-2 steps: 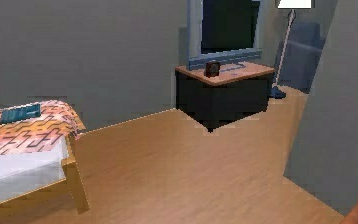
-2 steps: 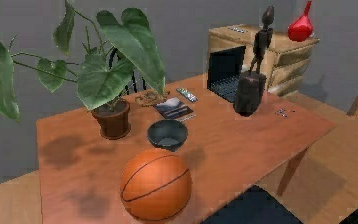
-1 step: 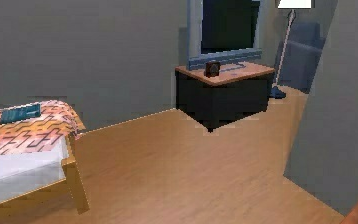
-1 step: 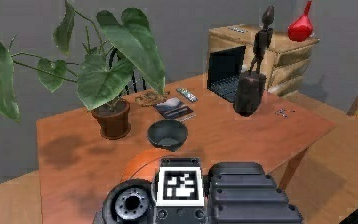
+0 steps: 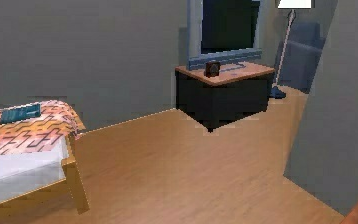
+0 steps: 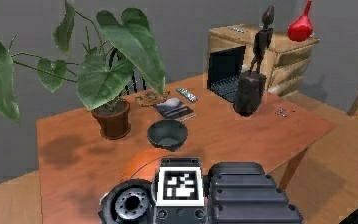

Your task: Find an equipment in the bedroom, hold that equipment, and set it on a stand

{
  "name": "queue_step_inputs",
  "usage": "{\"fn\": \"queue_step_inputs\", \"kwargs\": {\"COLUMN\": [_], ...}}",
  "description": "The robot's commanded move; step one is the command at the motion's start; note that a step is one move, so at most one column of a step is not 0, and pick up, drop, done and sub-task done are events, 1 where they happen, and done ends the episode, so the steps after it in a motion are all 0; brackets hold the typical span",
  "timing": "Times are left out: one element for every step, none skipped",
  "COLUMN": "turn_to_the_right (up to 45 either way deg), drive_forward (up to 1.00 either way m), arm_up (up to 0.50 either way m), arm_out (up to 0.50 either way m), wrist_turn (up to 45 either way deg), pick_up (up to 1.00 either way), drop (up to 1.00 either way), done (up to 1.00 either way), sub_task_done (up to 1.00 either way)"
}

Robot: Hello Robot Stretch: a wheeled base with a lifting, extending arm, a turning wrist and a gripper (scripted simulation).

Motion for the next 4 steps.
{"fn": "queue_step_inputs", "kwargs": {"turn_to_the_right": [0.0,0.0,0.0,0.0], "drive_forward": [0.0,0.0,0.0,0.0], "arm_up": [0.0,0.0,0.0,-0.22], "arm_out": [0.0,0.0,0.0,0.0], "wrist_turn": [45.0,45.0,33.0,0.0], "pick_up": [0.0,0.0,0.0,0.0], "drop": [0.0,0.0,0.0,0.0], "done": [0.0,0.0,0.0,0.0], "sub_task_done": [0.0,0.0,0.0,0.0]}}
